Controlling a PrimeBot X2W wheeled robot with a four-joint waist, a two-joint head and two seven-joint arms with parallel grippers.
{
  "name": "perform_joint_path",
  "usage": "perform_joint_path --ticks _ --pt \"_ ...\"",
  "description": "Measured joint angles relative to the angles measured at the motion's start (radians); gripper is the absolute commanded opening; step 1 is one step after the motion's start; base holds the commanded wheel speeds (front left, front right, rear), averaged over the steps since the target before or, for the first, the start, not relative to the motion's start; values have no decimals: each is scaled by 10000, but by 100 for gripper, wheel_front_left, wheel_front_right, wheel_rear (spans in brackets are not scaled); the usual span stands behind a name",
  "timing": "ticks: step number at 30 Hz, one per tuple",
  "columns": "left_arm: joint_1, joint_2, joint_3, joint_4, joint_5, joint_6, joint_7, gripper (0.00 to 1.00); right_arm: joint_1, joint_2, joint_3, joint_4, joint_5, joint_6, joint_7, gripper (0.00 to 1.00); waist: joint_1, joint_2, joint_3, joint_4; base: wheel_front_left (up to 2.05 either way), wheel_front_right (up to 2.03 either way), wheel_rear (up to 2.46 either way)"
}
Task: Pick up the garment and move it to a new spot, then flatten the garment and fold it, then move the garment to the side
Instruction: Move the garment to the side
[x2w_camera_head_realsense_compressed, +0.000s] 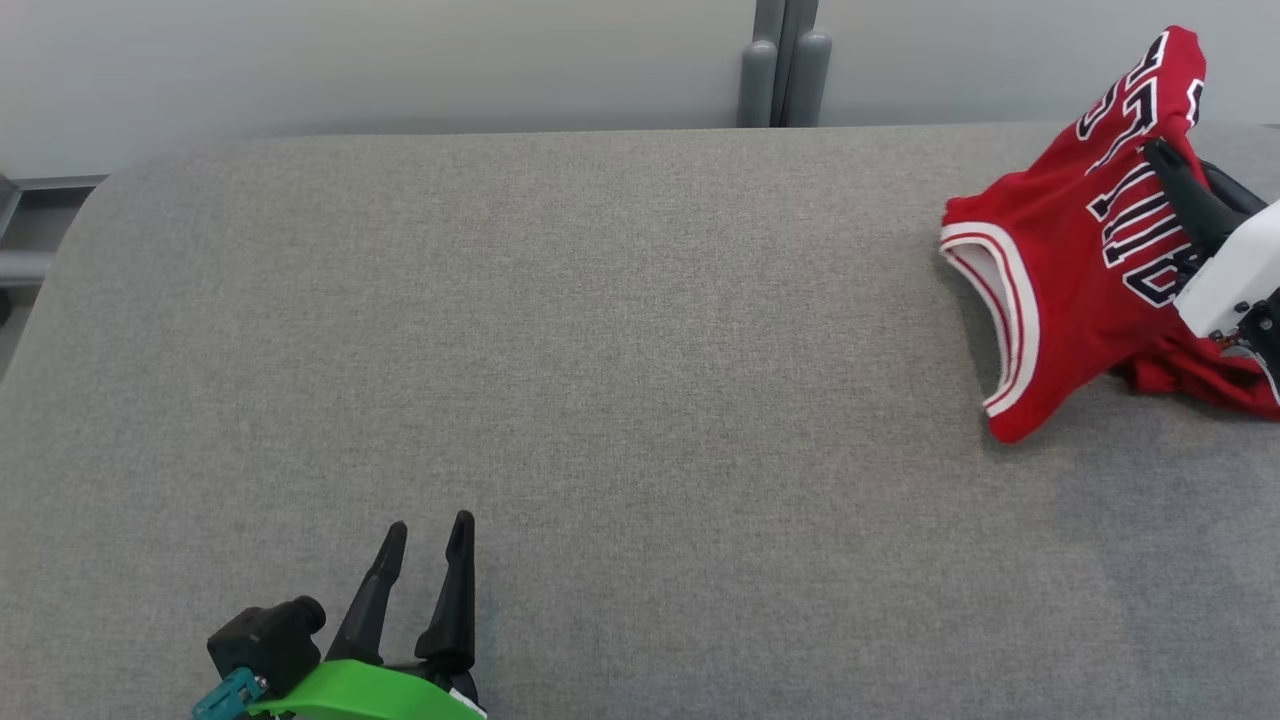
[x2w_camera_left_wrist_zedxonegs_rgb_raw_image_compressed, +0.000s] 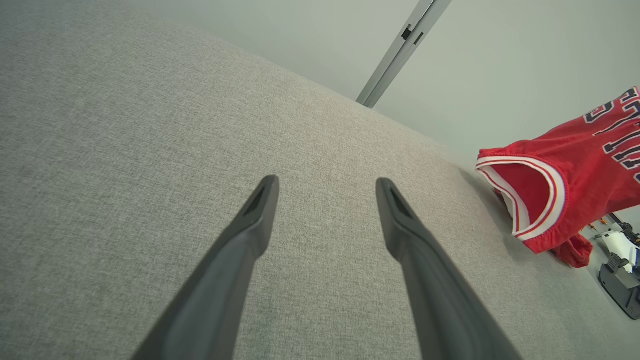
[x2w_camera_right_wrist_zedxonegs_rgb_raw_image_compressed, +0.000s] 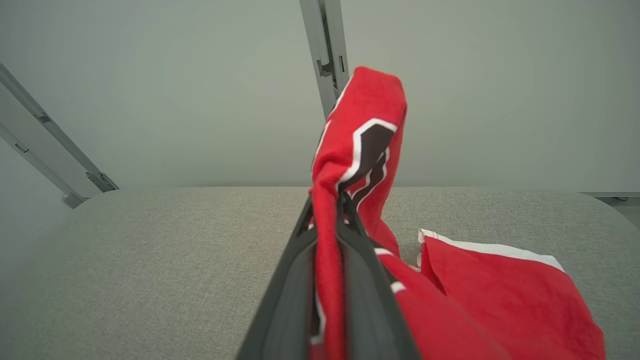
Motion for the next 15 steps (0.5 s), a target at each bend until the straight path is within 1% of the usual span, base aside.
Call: perform_joint_path --ticks 1,4,8,10,15 --pt "-1 8 15 -6 0 0 0 100 -1 -36 -56 31 -2 -4 31 0 0 0 32 1 0 0 0" --pt "-6 48 58 -23 2 0 0 100 -5 -240 -150 86 -6 -167 71 0 0 0 124 -8 0 0 0" --pt "-11 130 113 -40 10 0 0 100 -123 -508 -247 173 -31 -178 117 0 0 0 243 -50 0 0 0" --pt "-17 150 115 -52 73 0 13 100 -231 -627 -301 184 -58 -263 127 0 0 0 305 -71 0 0 0" --pt "-34 209 111 -153 167 0 88 100 -499 -965 -324 192 -326 -261 234 0 0 0 495 -112 0 0 0"
